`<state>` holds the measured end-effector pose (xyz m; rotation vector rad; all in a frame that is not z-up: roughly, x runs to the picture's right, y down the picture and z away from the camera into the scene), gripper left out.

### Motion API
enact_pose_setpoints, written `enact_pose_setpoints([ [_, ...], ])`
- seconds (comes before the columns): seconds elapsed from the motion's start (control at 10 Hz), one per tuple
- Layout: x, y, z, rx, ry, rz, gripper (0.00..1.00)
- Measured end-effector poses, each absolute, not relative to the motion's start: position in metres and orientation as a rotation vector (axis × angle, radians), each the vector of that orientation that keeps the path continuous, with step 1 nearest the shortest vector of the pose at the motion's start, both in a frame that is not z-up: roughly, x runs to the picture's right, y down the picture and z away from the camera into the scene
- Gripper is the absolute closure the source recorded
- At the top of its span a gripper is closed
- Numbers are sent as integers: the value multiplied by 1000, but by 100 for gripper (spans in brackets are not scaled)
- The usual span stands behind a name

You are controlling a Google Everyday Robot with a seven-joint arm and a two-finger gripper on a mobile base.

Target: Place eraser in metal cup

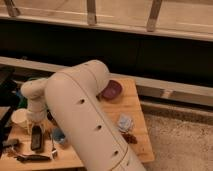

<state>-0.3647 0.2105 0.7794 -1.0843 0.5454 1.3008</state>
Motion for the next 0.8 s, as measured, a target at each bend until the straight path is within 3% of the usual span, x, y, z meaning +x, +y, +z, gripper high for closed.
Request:
enact_pose_setpoints([
  [0.4, -356, 182, 747, -1042, 473, 1331, 100],
  [0.8, -344, 126, 704, -924, 382, 1365, 100],
])
